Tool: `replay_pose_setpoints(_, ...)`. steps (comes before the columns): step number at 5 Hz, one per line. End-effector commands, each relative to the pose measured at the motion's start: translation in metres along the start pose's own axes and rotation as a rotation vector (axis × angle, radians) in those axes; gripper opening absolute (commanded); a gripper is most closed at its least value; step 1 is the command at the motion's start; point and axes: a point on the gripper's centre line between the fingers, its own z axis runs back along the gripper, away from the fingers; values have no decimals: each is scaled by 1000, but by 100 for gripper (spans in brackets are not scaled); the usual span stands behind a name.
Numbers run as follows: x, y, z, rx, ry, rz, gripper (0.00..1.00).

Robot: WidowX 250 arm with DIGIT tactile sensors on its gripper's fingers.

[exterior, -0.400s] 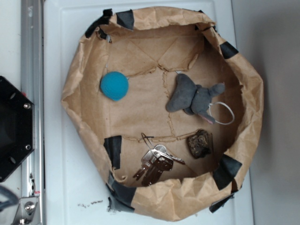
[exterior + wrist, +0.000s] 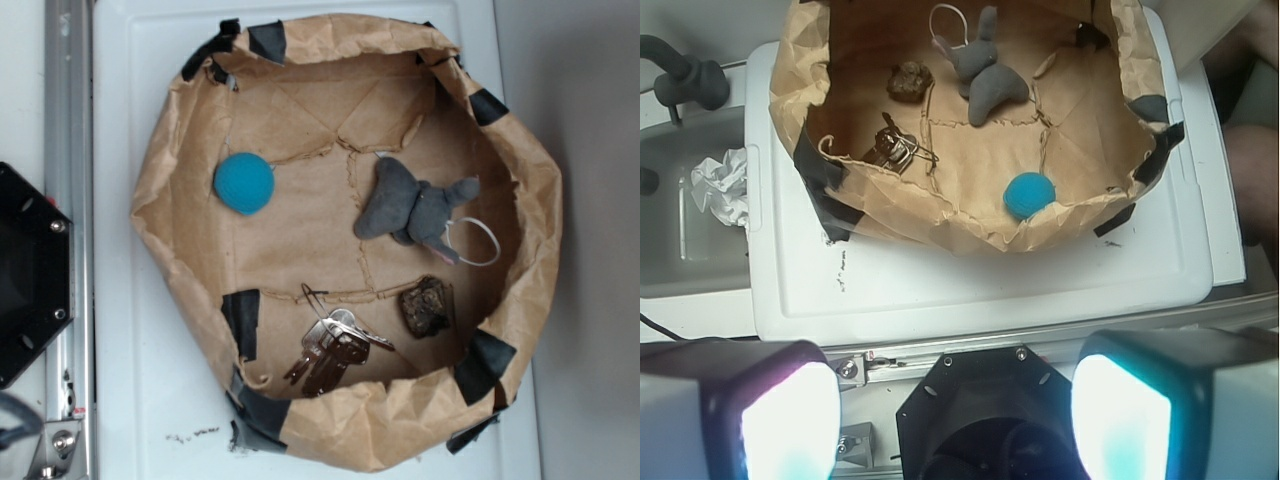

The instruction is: Grab the silver keys.

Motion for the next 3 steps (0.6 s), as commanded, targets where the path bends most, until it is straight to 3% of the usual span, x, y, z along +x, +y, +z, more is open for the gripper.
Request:
replay_pose_setpoints(1, 56, 10, -27, -46, -27, -35, 100)
replay_pose_setpoints(2, 65, 20, -39, -74, -58, -105, 100)
replay_pose_setpoints(3, 72, 36, -59, -140, 16, -102, 100)
